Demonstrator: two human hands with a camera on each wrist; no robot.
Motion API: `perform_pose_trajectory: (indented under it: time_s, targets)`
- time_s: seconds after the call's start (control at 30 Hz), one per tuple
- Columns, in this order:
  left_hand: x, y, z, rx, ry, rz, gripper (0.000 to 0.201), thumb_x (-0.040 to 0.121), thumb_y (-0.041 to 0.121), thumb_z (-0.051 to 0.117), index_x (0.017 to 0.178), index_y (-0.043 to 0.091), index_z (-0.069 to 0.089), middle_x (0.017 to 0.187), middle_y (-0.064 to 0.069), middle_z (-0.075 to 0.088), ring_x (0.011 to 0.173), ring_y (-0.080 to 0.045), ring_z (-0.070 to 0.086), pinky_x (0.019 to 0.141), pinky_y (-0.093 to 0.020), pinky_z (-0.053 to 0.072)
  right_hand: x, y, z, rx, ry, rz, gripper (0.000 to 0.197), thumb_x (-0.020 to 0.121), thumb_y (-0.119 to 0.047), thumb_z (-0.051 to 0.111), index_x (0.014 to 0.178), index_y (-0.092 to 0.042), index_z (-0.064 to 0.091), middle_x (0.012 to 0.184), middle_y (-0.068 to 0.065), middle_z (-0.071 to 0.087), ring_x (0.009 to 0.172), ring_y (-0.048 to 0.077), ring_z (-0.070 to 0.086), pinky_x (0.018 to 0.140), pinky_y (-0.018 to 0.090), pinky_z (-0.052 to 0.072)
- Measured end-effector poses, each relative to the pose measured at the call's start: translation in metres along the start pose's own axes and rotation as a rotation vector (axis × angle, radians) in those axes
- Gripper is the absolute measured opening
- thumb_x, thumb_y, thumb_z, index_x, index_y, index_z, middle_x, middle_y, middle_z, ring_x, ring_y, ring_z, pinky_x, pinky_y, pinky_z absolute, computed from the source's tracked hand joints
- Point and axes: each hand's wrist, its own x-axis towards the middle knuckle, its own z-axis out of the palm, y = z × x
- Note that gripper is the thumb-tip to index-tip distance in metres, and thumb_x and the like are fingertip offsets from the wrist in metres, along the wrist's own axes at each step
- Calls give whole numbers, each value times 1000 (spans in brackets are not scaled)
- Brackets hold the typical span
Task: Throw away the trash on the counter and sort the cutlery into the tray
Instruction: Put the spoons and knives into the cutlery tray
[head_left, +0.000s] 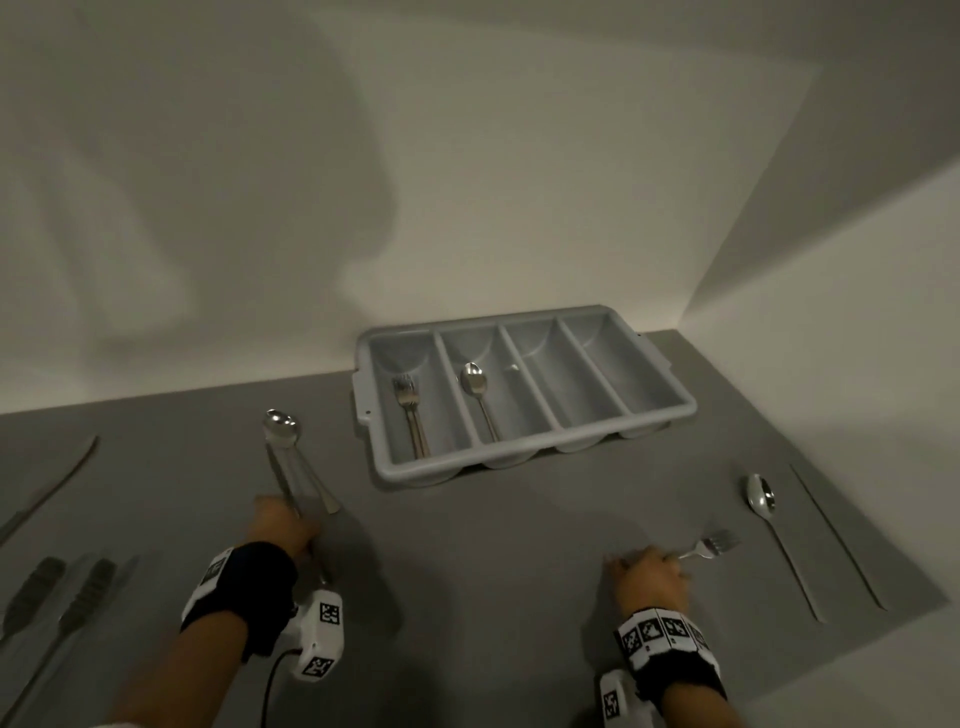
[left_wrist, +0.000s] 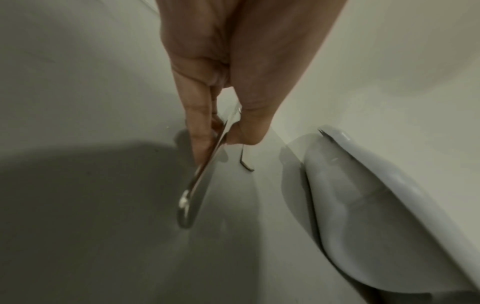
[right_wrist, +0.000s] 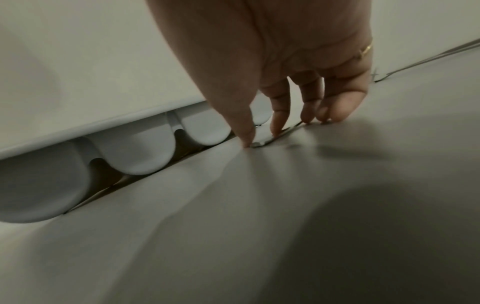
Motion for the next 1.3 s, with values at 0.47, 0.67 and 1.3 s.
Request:
perform_pose_trajectory:
  time_s: [0.47,0.67,1.3]
  targets:
    - [-52,24,-5,-574,135,305,31,79,-7,53,76,24,58,76,-16,59,70,-31,60,60,-36,57,6,4,-37,104,-124,-87,18,69,-24,65,63,-6,66,56,9,67,59,28,67,47,25,50]
    - [-61,28,-7,-650,181,298,31,84,-8,49,108,11,54,83,-14,60,73,-30,61,52,-19,57,-11,-20,-16,-194,-433,-594,27,80,-31,61,57,-30,49,56,-13,58,61,0,53,77,22,50]
    - [-58,10,-17,-592,293,147,35,83,-3,56,117,4,59,85,-17,64,70,-27,62,81,-47,56,-21,-310,29,-59,-411,-702,21,89,-1,44,80,2,62,76,16,62,49,21,50,60,36,53]
